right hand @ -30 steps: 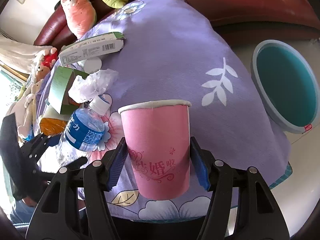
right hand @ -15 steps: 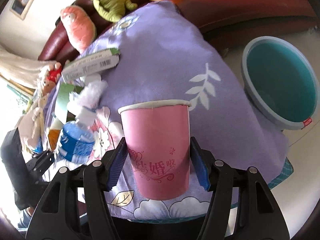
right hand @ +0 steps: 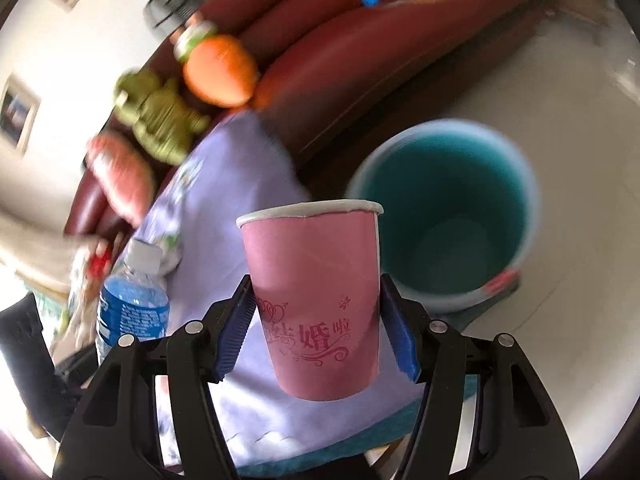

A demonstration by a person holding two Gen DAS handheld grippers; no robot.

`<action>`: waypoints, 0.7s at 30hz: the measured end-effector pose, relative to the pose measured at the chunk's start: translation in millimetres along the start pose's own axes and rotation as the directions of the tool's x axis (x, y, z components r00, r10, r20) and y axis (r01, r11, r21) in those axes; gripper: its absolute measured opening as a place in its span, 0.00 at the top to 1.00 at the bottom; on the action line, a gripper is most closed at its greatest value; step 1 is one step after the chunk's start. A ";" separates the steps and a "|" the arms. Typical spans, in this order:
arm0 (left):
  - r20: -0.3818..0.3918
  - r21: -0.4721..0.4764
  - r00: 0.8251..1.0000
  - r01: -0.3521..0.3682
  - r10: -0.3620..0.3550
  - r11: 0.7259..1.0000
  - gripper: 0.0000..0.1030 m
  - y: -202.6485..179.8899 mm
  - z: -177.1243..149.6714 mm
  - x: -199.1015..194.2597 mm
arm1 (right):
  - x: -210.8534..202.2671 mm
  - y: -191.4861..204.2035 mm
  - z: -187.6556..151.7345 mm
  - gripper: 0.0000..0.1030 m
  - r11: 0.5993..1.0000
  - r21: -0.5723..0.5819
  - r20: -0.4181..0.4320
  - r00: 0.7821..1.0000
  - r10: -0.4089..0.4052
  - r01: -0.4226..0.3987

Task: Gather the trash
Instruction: 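Carry bottle and cup over the teal bucket and open both tools to drop them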

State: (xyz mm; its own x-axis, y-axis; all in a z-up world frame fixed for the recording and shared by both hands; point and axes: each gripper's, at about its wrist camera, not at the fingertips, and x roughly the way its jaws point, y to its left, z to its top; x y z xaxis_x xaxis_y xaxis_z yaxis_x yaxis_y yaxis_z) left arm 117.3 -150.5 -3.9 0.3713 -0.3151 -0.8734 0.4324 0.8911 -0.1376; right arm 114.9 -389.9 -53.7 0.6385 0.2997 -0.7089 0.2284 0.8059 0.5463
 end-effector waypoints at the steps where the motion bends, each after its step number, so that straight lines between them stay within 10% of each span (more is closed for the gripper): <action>1: -0.010 0.004 1.000 0.014 -0.014 1.000 0.34 -7.9 10.6 12.9 | -2.5 -9.3 5.8 0.43 1.000 0.019 0.014 1.000 -0.014 0.014; 21: -0.168 0.016 0.984 0.070 -0.066 0.997 0.33 -71.9 99.2 167.0 | 26.4 -98.7 46.0 0.43 0.973 0.168 -0.009 0.987 -0.162 0.161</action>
State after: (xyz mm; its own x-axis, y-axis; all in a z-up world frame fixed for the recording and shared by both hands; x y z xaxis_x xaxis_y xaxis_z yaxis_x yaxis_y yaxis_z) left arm 229.8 -299.6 -93.6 0.1986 -0.3138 -0.9285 0.4702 0.8617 -0.1907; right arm 143.0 -485.1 -105.8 0.5868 0.1696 -0.7918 0.4482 0.7463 0.4920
